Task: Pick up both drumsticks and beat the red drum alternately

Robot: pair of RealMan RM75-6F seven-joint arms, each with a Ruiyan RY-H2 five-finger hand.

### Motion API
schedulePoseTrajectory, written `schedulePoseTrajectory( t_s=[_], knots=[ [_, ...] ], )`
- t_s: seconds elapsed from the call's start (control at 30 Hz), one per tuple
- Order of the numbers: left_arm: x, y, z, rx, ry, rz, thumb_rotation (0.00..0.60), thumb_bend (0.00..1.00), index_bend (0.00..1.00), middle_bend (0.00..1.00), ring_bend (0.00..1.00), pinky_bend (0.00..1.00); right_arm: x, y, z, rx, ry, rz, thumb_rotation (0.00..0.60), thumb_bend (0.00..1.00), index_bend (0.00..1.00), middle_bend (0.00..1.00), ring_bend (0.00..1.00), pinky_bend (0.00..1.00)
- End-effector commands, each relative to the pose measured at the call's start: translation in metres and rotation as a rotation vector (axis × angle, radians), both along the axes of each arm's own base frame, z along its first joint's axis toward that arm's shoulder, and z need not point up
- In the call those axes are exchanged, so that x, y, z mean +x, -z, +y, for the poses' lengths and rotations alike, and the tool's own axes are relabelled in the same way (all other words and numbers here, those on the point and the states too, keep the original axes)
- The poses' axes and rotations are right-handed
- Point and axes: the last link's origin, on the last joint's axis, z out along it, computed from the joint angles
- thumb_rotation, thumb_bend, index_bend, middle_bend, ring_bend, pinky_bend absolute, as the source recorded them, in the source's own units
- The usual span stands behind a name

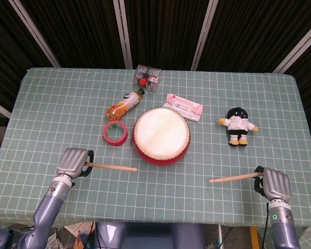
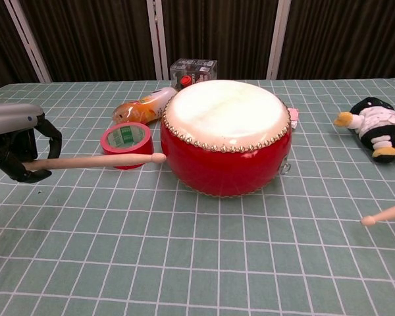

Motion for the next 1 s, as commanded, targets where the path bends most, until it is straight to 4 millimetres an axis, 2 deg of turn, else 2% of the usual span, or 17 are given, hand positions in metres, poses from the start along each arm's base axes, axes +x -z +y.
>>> schedulePoseTrajectory(
  t_s=[0.03, 0.33, 0.53, 0.6, 0.7, 1.0],
  knots=[
    [-0.001, 0.01, 0.003, -0.016, 0.011, 0.018, 0.6, 0.54, 0.73, 1.0, 1.0, 1.0, -0.001, 0.004, -0.002, 0.003, 0.002, 0.008, 0.6, 0.67, 1.0, 1.0, 1.0, 1.0],
    [0.002, 0.035, 0.009, -0.062, 0.029, 0.047, 0.6, 0.36, 0.55, 1.0, 1.0, 1.0, -0.006, 0.009, -0.004, 0.01, 0.006, 0.022, 0.6, 0.67, 1.0, 1.0, 1.0, 1.0],
    [0.003, 0.039, 0.009, -0.074, 0.041, 0.065, 0.6, 0.19, 0.32, 1.0, 1.0, 1.0, -0.008, 0.009, -0.004, 0.013, 0.014, 0.017, 0.6, 0.67, 1.0, 1.0, 1.0, 1.0],
    [0.003, 0.036, 0.009, -0.072, 0.036, 0.062, 0.6, 0.13, 0.26, 0.99, 1.0, 1.0, -0.008, 0.009, -0.004, 0.015, 0.012, 0.017, 0.6, 0.67, 1.0, 1.0, 1.0, 1.0],
    [0.0, 0.029, 0.009, -0.058, 0.032, 0.06, 0.6, 0.09, 0.24, 0.99, 0.99, 1.0, -0.008, 0.009, -0.004, 0.02, 0.009, 0.017, 0.6, 0.67, 1.0, 1.0, 1.0, 1.0],
    [-0.014, -0.01, 0.002, 0.025, 0.022, -0.035, 0.6, 0.09, 0.2, 0.99, 0.99, 1.0, 0.0, 0.018, -0.002, 0.017, 0.003, -0.038, 0.6, 0.67, 1.0, 1.0, 1.0, 1.0]
  ],
)
